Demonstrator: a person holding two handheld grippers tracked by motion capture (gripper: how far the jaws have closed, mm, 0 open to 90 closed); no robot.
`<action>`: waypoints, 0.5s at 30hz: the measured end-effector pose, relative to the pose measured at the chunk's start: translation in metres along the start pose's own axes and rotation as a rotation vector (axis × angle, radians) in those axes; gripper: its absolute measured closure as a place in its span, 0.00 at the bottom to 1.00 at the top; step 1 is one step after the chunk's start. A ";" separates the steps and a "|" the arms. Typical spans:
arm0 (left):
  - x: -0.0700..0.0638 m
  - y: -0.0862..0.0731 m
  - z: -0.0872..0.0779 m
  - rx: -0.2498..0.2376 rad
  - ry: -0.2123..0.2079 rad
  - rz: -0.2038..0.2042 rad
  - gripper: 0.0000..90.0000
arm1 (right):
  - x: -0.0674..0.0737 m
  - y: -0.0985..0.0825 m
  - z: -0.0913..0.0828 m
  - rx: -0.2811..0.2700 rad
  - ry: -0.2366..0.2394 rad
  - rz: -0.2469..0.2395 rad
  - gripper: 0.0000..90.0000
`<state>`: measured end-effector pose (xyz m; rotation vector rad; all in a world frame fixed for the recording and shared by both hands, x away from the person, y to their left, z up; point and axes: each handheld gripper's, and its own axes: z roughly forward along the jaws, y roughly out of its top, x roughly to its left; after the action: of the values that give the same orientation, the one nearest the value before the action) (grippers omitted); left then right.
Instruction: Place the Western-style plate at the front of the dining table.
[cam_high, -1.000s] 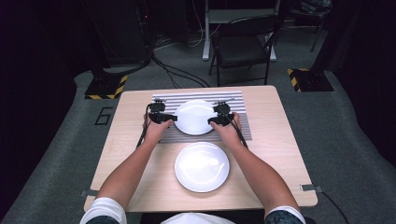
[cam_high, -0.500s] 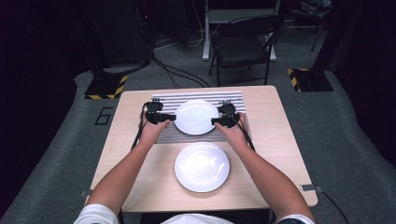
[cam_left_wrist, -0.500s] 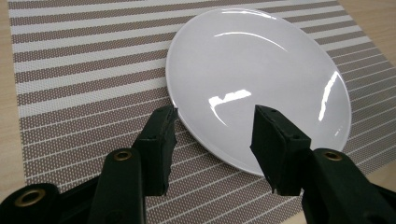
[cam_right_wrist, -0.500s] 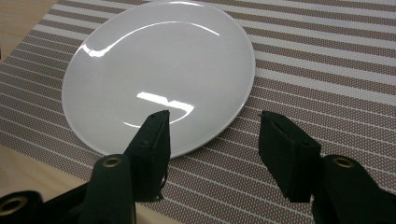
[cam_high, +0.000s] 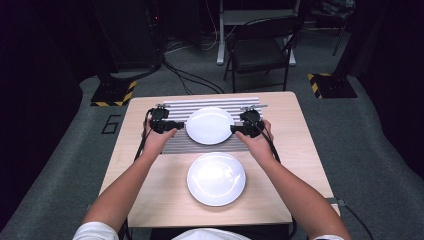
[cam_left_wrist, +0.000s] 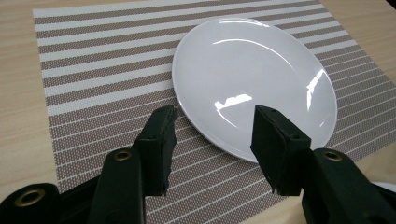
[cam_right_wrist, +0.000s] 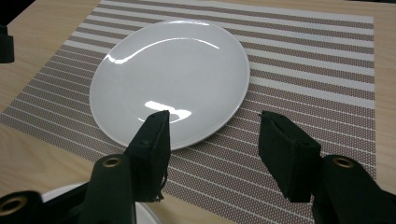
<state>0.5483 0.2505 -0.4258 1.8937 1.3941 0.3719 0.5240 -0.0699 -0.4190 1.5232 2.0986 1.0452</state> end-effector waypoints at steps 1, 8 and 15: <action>-0.001 -0.001 -0.003 0.003 -0.002 0.000 0.55 | 0.000 -0.001 -0.001 -0.002 -0.001 -0.007 0.48; 0.000 -0.007 -0.013 -0.010 -0.018 0.005 0.55 | 0.000 -0.008 -0.012 -0.012 0.011 -0.005 0.48; -0.002 -0.017 -0.023 -0.018 -0.034 0.008 0.54 | -0.003 -0.021 -0.023 -0.019 0.030 -0.011 0.48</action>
<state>0.5215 0.2599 -0.4211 1.8833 1.3569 0.3528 0.4961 -0.0840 -0.4188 1.4946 2.1079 1.0875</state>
